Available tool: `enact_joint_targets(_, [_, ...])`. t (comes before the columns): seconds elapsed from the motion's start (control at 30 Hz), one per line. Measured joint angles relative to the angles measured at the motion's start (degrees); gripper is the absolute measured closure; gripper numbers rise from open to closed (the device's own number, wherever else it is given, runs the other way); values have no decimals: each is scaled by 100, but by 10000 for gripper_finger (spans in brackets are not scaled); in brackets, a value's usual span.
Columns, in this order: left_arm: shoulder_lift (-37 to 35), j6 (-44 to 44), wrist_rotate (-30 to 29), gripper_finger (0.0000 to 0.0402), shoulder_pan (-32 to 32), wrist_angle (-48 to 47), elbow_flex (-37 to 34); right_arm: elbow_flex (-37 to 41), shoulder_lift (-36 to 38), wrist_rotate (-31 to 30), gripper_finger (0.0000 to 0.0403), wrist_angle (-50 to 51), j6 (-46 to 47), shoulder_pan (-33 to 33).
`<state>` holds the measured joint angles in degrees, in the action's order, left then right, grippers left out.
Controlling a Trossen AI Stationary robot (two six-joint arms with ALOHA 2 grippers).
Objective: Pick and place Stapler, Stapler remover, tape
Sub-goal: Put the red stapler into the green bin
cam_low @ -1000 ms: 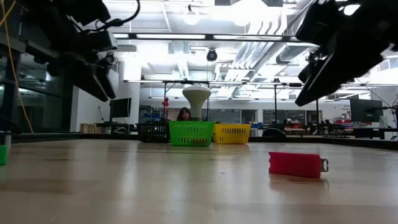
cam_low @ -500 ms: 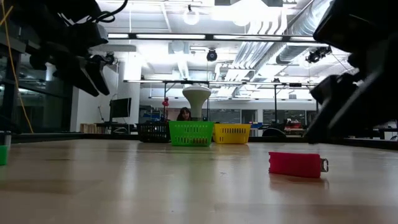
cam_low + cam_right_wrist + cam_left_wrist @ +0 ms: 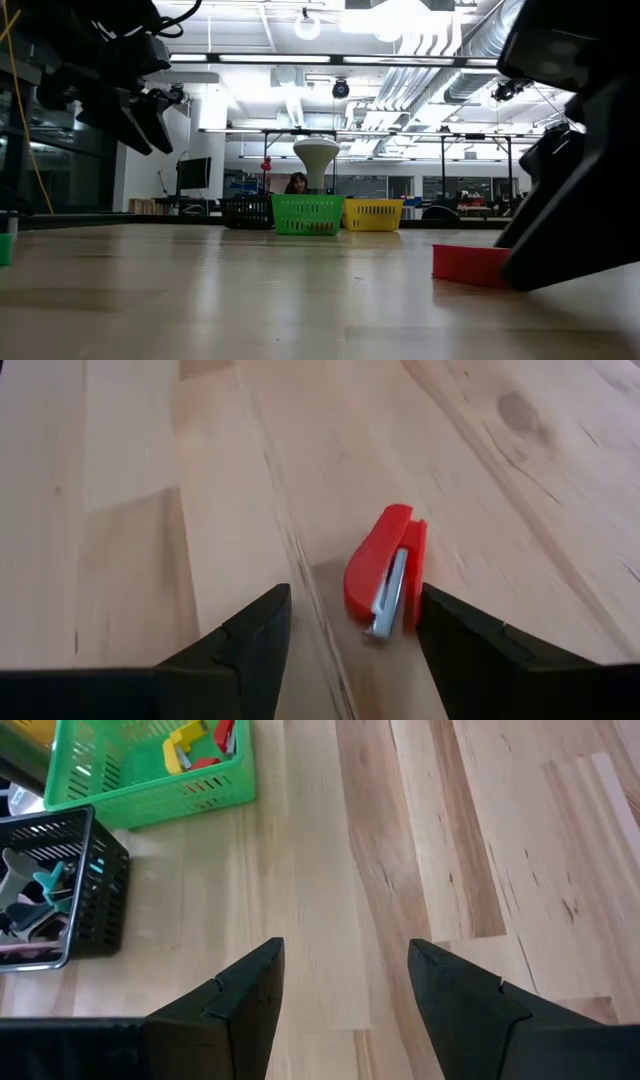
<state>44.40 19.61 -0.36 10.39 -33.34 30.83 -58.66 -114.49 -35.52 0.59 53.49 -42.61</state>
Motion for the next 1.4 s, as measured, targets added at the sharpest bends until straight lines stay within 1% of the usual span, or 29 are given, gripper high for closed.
enact_joint_targets(0.1, [0, 27, 0, 192, 0, -1, 0, -170, -168, -156, 201, -17, 75, 37])
enact_joint_targets(0.2, [0, 57, 0, 192, 0, -2, 0, -296, -272, -184, 201, 20, 239, 82])
enact_joint_targets(0.33, [0, 95, 0, 192, 0, -2, 0, -336, -282, -241, 201, 166, 560, 96])
enact_joint_targets(0.47, [2, 117, -1, 192, 0, -2, 0, -335, -287, -229, 204, 263, 535, 96])
enact_joint_targets(0.6, [2, 117, -2, 192, 0, -2, 2, -339, -287, -209, 225, 402, 475, 98])
enact_joint_targets(0.9, [2, 117, -2, 192, 0, -2, 2, -325, -291, -333, 304, 479, 112, 98])
enact_joint_targets(1.0, [2, 117, -3, 192, 2, -2, 2, -321, -293, -351, 323, 473, 0, 98])
enact_joint_targets(1.1, [2, 117, -2, 192, 2, -2, 2, -321, -294, -368, 328, 471, -89, 100])
enact_joint_targets(1.23, [2, 117, -4, 192, 0, -2, 2, -317, -284, -398, 317, 466, -182, 166])
enact_joint_targets(1.4, [4, 114, -4, 192, 2, 0, 2, -300, -102, -210, 323, 504, -664, 433])
